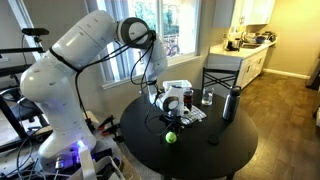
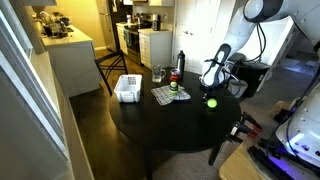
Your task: Pick up the green tennis ball and put it into the cylindrical tennis ball container
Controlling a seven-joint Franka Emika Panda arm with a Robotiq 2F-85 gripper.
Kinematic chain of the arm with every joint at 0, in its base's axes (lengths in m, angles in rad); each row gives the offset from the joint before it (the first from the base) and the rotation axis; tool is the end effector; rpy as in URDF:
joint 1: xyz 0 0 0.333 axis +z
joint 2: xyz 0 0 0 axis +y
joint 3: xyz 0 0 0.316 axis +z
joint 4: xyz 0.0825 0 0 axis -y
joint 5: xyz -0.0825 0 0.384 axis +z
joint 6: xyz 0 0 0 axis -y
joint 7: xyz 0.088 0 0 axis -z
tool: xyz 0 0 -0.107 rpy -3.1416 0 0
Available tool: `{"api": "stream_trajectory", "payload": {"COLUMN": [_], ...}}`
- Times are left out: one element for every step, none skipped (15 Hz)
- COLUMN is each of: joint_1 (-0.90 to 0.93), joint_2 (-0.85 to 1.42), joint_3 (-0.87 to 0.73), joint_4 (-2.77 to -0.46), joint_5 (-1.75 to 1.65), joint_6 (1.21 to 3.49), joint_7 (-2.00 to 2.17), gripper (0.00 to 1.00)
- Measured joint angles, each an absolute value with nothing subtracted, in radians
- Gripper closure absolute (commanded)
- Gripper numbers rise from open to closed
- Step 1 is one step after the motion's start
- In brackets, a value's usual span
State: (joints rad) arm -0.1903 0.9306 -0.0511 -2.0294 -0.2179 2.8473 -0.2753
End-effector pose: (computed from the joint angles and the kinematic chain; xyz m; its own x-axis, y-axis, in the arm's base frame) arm 0.5141 -0.1186 -0.0235 0.9564 0.2558 -0.1411 0.2640 -0.9636 0.0424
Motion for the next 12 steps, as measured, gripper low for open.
{"api": "stream_trajectory", "payload": {"joint_1": [-0.190, -0.190, -0.190, -0.190, -0.190, -0.190, -0.190, -0.190, -0.190, -0.190, -0.190, -0.190], "joint_2": [0.931, 0.931, 0.931, 0.930, 0.930, 0.930, 0.930, 0.930, 0.930, 0.930, 0.929, 0.928], "joint_3": [-0.051, -0.051, -0.051, -0.051, -0.051, -0.051, -0.051, -0.051, -0.051, -0.051, -0.051, -0.051], "joint_4": [-2.029, -2.029, -2.029, -2.029, -2.029, -2.029, -2.029, -2.029, -2.029, -2.029, -2.030, -2.030], "joint_5": [-0.218, -0.218, -0.218, -0.218, -0.218, -0.218, -0.218, -0.218, -0.218, -0.218, -0.218, -0.218], "joint_6": [2.847, 2.847, 2.847, 2.847, 2.847, 2.847, 2.847, 2.847, 2.847, 2.847, 2.847, 2.847], "joint_7": [-0.276, -0.276, -0.276, -0.276, -0.276, -0.276, -0.276, -0.276, -0.277, -0.277, -0.277, -0.277], "gripper": [0.92, 0.94, 0.75, 0.65, 0.64, 0.58, 0.53, 0.46, 0.41, 0.33, 0.27, 0.20]}}
